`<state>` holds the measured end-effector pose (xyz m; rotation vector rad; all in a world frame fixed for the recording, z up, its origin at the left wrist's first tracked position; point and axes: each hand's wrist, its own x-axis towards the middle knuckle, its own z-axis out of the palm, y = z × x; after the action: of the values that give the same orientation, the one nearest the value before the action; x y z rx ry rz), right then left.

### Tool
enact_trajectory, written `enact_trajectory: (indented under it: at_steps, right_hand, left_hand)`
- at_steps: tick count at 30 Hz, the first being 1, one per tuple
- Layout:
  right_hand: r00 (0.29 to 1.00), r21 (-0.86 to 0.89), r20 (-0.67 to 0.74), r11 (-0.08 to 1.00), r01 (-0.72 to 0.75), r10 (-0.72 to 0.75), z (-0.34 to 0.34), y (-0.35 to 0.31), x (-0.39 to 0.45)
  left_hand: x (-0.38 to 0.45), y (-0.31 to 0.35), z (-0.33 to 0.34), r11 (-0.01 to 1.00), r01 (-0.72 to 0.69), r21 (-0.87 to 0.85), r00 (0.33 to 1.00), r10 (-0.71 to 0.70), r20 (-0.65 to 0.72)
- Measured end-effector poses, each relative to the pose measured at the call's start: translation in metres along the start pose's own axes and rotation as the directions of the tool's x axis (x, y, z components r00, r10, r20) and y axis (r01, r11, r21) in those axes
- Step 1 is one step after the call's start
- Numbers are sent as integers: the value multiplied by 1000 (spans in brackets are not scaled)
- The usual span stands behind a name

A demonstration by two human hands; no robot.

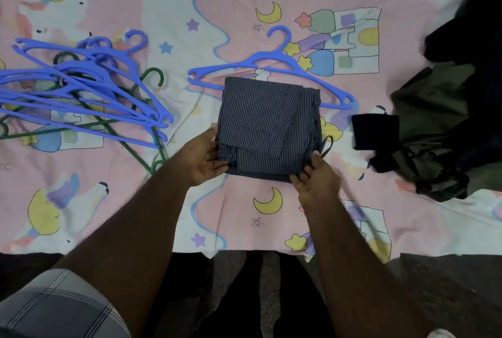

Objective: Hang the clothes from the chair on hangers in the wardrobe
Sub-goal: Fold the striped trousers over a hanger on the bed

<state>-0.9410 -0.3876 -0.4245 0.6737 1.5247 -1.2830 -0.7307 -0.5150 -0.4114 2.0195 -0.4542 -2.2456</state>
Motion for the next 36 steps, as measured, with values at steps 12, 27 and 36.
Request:
enact_trajectory:
  at_steps: [12, 27, 36]
  right_hand:
    - [979, 33, -68, 980, 196, -193, -2, 18, -20]
    - [753, -690, 169, 470, 551, -636, 6, -45, -4]
    - [587, -785, 571, -172, 596, -574, 49, -134, 46]
  left_hand:
    - [-4, -13, -3, 998, -50, 40, 999, 50, 13]
    - [5, 14, -5, 906, -392, 161, 852, 424, -308]
    - [13, 65, 40, 782, -605, 149, 714, 616, -333]
